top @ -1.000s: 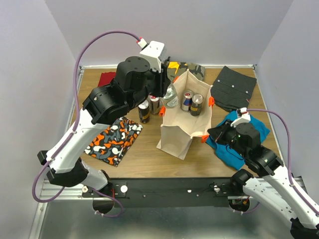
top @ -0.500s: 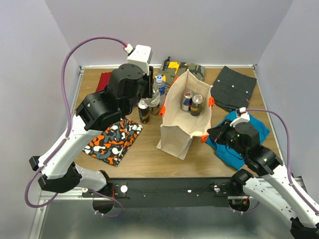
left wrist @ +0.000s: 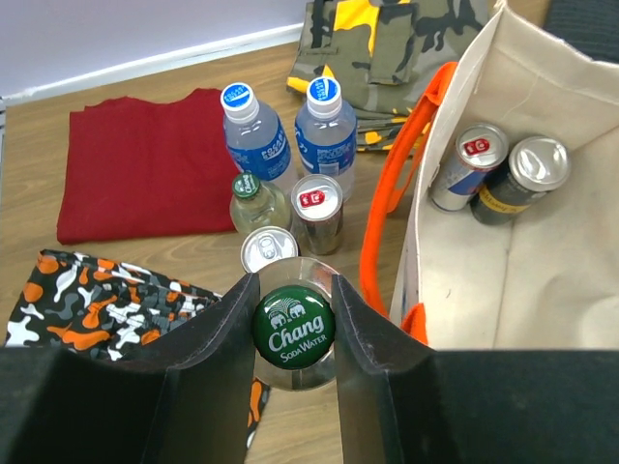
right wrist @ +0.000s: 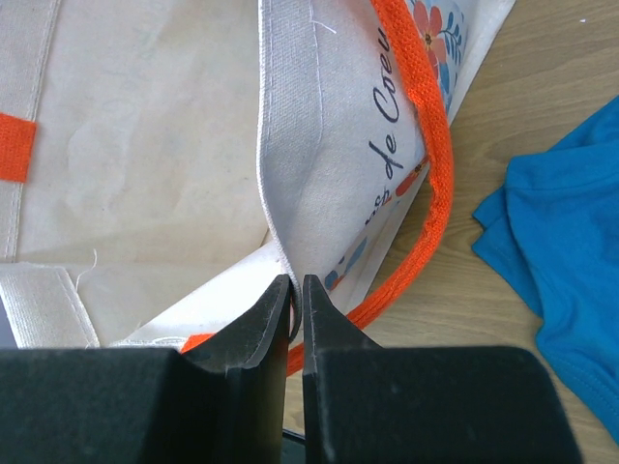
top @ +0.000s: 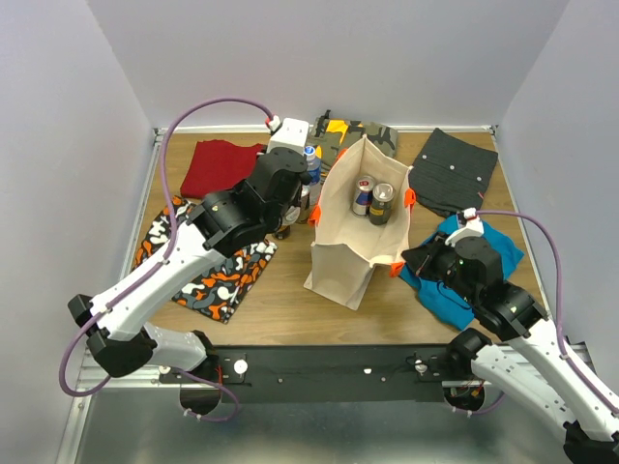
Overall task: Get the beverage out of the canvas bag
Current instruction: Place the drink at the center of the board.
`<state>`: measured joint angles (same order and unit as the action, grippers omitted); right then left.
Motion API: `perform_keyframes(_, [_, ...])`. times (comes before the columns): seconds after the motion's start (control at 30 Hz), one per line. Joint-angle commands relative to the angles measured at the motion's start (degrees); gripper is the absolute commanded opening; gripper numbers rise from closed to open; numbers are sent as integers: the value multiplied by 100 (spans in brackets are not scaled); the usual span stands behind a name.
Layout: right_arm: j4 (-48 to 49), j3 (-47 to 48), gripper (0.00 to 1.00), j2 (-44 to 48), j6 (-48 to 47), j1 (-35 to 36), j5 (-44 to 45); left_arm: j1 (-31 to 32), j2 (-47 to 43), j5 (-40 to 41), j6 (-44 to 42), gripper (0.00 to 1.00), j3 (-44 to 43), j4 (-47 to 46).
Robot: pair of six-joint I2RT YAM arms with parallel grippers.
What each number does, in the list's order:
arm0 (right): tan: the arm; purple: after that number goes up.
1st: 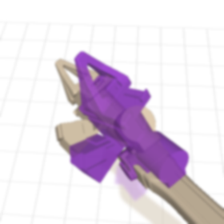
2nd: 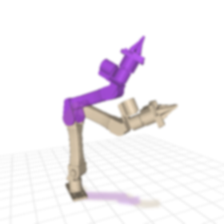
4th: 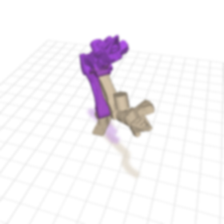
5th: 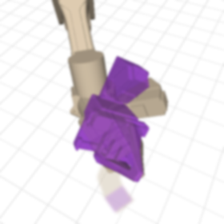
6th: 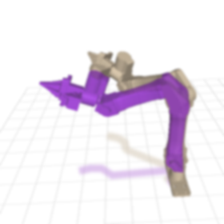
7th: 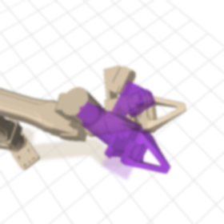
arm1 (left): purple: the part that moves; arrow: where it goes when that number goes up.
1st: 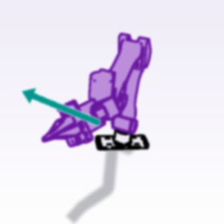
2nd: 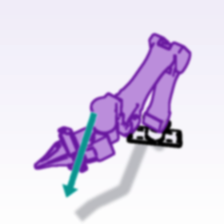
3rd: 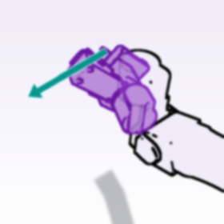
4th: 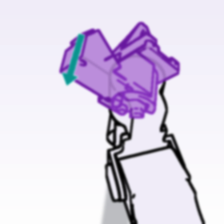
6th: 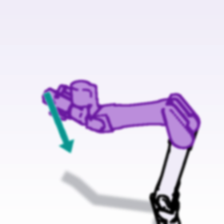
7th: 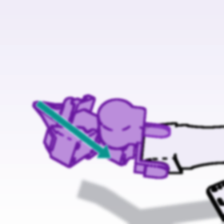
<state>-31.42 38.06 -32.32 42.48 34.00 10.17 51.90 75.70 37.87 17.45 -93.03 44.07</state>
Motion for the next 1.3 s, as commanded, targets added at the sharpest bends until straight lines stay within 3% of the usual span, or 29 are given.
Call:
perform_keyframes(0.0, [-295,-89,18,-56,-47,-25,178,-215,-232,116,197,0,258,-1137])
perform_keyframes(0.57, [-312,-71,18,-135,-38,-34,222,-620,32,-1062,408,0,1200,-2096])
perform_keyframes(0.9, [-312,-80,18,-187,-38,-34,231,-663,401,-1062,347,0,1542,-2500])
perform_keyframes(1.27, [-304,-97,18,-144,-20,-25,248,-769,665,-1194,127,0,2263,-3563])
